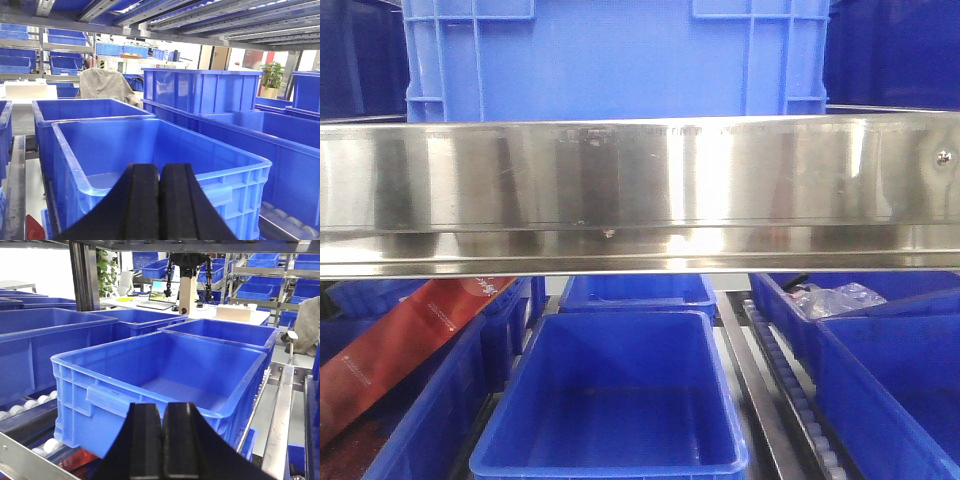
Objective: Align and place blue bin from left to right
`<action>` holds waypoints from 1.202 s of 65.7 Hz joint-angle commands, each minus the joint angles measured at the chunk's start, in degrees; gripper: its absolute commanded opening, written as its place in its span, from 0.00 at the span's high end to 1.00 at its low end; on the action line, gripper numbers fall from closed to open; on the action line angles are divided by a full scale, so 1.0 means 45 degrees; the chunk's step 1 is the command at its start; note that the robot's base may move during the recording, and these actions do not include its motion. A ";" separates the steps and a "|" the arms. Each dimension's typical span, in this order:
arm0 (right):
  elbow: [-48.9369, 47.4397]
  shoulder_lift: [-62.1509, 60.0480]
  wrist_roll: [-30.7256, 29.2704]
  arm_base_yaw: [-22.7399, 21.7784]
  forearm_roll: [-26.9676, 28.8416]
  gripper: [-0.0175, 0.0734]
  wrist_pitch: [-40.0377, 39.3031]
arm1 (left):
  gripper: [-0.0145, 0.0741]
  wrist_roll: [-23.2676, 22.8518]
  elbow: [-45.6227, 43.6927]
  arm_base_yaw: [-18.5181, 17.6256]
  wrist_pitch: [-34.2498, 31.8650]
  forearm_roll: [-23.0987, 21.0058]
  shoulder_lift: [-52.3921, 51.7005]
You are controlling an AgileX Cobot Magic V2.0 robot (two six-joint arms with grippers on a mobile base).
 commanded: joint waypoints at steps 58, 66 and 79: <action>0.5587 -0.4867 -0.7571 -0.8149 0.6531 0.89 -0.3507 | 0.96 0.0036 0.0004 -0.0097 -0.0257 0.0050 -0.0039; 0.6919 -0.5844 -0.9371 -0.9306 0.8846 0.89 -0.4403 | 0.96 0.0036 0.0004 -0.0097 -0.0257 0.0050 -0.0039; 0.8566 -0.6949 -0.9407 -0.9685 0.9312 0.89 -0.4265 | 0.96 0.0036 0.0004 -0.0097 -0.0257 0.0050 -0.0039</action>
